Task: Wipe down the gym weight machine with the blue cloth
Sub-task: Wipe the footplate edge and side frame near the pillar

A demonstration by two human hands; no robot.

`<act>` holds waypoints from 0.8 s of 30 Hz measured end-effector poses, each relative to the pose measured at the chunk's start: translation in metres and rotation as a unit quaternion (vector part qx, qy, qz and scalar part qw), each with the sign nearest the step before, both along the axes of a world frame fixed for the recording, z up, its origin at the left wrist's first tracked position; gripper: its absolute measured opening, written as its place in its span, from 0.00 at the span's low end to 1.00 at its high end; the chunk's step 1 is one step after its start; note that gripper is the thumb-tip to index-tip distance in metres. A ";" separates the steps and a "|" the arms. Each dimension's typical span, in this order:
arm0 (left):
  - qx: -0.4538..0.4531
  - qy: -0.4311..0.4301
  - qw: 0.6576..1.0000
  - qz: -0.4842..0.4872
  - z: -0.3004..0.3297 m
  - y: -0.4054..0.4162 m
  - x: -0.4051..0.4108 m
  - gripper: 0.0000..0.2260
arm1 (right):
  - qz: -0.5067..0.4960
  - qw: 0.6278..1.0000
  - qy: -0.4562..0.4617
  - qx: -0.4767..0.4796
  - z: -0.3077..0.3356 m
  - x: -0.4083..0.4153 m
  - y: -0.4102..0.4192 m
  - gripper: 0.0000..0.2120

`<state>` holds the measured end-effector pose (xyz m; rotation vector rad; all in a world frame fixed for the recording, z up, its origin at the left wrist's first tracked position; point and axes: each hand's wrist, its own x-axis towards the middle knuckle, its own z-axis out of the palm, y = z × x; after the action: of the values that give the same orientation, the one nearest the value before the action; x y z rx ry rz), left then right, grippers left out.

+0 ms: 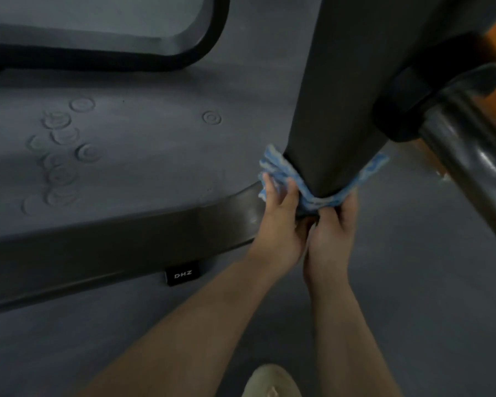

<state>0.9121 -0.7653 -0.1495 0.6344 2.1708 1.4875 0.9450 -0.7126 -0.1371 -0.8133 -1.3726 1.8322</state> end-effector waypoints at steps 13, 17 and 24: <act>-0.082 -0.005 0.995 -0.062 -0.016 -0.010 -0.005 0.27 | 0.015 0.992 -0.115 0.041 -0.009 0.001 -0.005 0.27; 0.158 -0.091 0.983 -0.032 0.017 -0.015 0.000 0.20 | -0.003 0.987 -0.081 0.141 0.020 0.000 -0.014 0.25; 0.212 -0.005 0.977 0.005 0.063 -0.027 -0.009 0.19 | -0.098 0.960 0.026 0.261 0.055 -0.008 -0.033 0.17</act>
<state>0.9028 -0.7927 -0.0864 0.7478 1.8588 1.9749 0.9369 -0.7455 -0.0822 -0.5896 -1.5797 1.2435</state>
